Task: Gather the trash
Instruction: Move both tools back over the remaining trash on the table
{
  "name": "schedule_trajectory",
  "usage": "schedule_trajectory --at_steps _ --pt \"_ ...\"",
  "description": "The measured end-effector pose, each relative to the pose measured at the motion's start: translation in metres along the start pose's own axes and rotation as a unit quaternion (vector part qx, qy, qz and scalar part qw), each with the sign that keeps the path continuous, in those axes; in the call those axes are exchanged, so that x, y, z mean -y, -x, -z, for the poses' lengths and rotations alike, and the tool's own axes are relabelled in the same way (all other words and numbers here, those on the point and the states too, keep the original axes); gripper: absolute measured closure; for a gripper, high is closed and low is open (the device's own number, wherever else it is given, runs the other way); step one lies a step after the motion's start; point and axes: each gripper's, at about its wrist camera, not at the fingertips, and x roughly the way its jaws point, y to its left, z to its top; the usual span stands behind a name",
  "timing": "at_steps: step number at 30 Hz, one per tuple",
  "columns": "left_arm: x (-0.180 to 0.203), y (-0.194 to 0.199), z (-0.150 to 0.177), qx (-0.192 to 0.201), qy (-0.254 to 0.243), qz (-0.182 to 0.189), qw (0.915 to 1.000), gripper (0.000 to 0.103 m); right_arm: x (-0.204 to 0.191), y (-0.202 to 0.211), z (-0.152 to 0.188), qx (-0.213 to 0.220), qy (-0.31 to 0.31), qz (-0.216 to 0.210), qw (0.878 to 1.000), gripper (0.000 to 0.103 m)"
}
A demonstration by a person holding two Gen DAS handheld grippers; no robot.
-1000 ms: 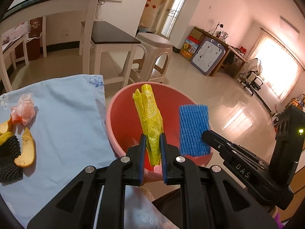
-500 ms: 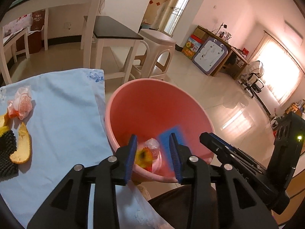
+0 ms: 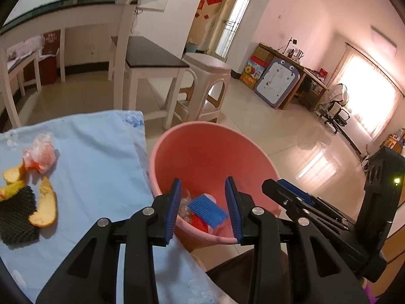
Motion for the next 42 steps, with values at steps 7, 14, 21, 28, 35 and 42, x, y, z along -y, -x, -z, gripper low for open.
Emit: schedule_trajectory --at_steps 7,14,21,28,35,42 --pt "-0.006 0.030 0.004 0.025 -0.015 -0.030 0.9991 0.067 -0.027 0.012 -0.001 0.017 0.026 -0.009 0.999 0.068" --pt "-0.040 0.075 0.020 0.051 0.009 -0.076 0.9958 0.067 -0.074 0.020 0.002 0.030 0.056 -0.040 0.997 0.067" --pt "-0.073 0.116 0.038 0.076 0.020 -0.126 0.9889 0.067 -0.127 0.018 0.018 0.010 0.089 -0.067 0.994 0.063" --pt "-0.107 0.142 0.057 0.079 0.046 -0.148 0.9848 0.067 -0.174 0.011 0.033 -0.005 0.113 -0.085 0.990 0.060" --pt "-0.143 0.156 0.073 0.070 0.081 -0.162 0.9810 0.067 -0.208 0.000 0.045 -0.023 0.121 -0.103 0.987 0.055" --pt "-0.172 0.164 0.081 0.071 0.110 -0.175 0.9758 0.067 -0.232 -0.008 0.053 -0.031 0.141 -0.112 0.983 0.050"
